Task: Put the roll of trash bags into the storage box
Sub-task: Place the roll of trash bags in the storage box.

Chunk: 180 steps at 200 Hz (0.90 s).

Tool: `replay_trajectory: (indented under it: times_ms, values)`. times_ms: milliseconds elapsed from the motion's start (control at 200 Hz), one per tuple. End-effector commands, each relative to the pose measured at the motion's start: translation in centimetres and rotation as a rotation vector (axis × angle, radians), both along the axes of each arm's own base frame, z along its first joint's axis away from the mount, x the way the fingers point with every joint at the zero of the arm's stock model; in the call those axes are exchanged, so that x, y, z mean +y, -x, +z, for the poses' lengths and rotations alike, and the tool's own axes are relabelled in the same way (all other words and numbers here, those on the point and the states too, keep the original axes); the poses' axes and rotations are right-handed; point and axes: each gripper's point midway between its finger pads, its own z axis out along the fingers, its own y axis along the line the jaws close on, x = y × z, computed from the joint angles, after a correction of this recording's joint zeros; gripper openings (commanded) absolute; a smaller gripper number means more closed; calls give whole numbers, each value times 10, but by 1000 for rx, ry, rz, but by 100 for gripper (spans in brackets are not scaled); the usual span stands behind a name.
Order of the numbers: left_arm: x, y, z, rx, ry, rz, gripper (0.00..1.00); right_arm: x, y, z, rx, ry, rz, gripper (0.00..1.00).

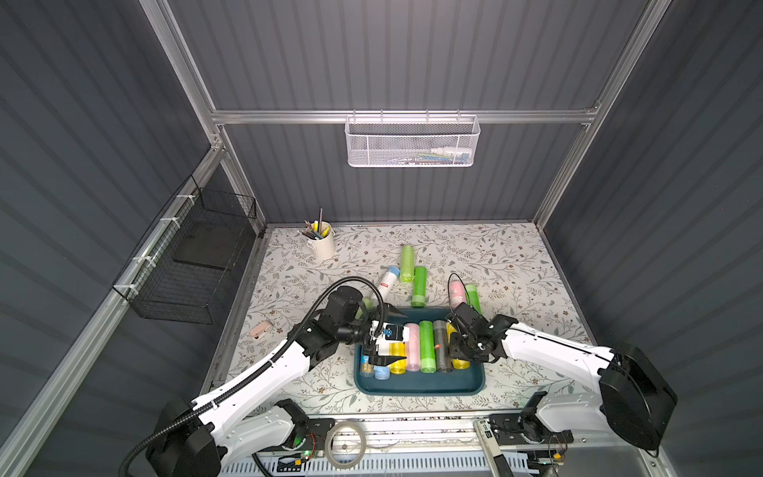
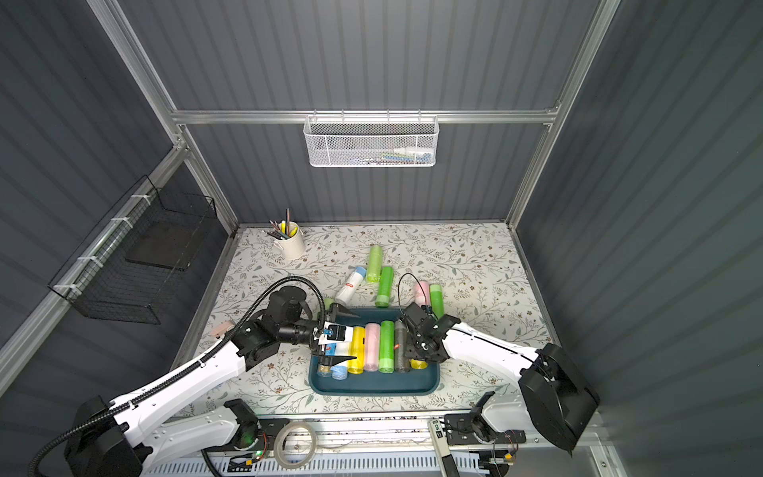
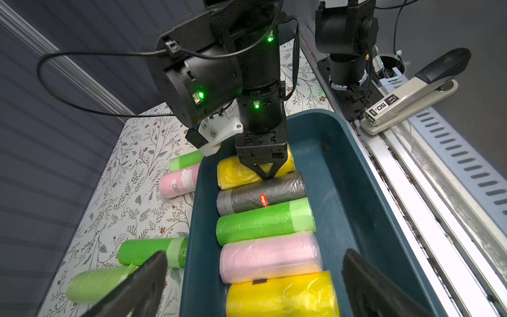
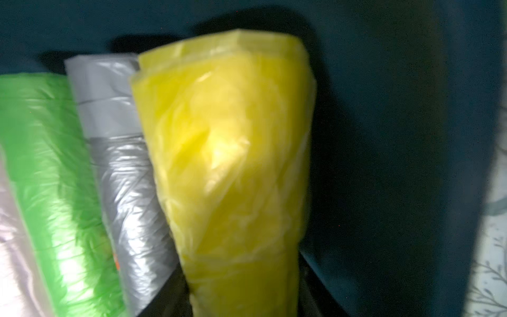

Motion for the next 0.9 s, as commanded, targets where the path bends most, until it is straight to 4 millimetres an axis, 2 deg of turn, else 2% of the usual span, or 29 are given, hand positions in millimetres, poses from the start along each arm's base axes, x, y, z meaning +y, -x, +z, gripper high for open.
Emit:
replay_trajectory:
  times_ms: [0, 675, 895]
  values:
    - [-1, 4, 4, 5, 2, -22, 100, 2, -6, 6, -21, 5, 7, 50]
    - [-2, 6, 3, 14, -1, -29, 100, 3, -6, 4, -5, 17, 23, 55]
    - [-2, 6, 3, 14, 0, -29, 100, 1, -5, 8, -18, 17, 26, 61]
